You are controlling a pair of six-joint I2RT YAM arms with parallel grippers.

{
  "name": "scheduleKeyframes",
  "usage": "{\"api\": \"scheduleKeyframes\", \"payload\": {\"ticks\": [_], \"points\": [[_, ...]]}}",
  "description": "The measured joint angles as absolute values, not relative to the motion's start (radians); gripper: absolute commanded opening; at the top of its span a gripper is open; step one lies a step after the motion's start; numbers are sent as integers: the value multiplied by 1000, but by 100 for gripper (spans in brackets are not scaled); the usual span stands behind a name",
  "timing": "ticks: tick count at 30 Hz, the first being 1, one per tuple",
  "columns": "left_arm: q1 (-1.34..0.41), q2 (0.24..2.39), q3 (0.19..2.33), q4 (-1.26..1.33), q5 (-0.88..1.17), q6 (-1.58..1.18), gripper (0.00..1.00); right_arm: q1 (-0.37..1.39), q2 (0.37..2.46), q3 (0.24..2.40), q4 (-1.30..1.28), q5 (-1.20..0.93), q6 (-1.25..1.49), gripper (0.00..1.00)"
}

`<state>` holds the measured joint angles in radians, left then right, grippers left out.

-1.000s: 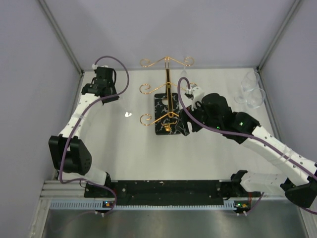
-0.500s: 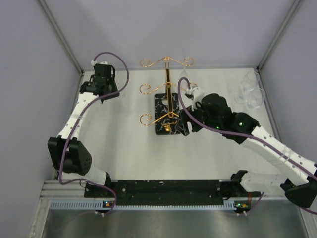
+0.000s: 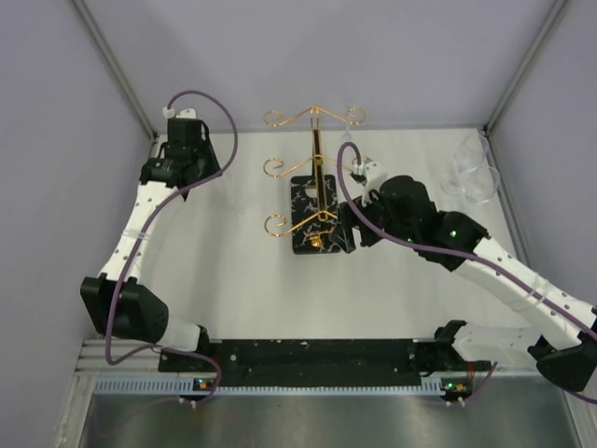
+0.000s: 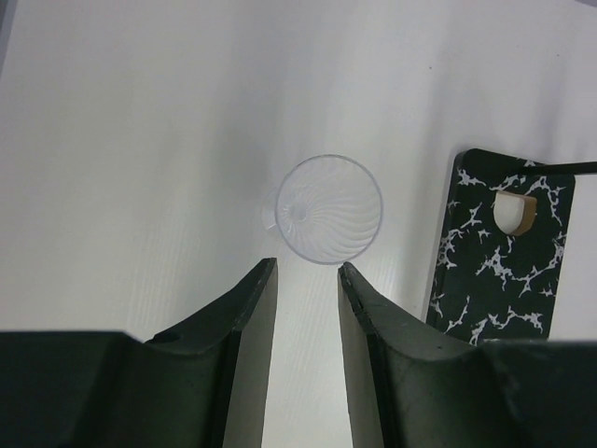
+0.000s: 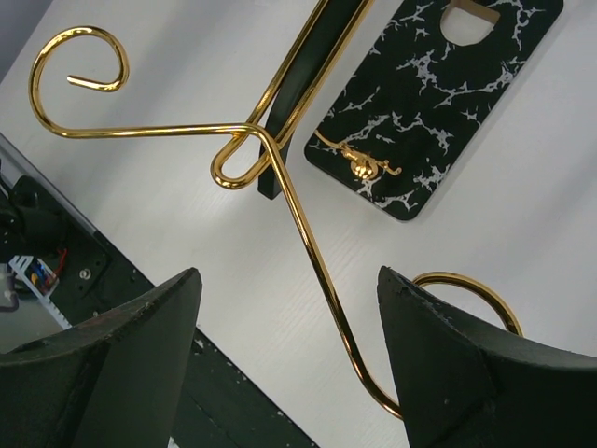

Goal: Take the wine glass off the wine glass rack

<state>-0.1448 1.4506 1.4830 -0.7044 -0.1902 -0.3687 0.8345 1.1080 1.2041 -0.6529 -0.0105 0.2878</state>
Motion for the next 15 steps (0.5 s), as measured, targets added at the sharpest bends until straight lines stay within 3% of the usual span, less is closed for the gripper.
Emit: {"api": "scheduleKeyframes", "payload": {"ticks": [15], "points": [[-145,1169,1311,-575,21,-410,43,770,1134,1421,-551,277,361,78]]}}
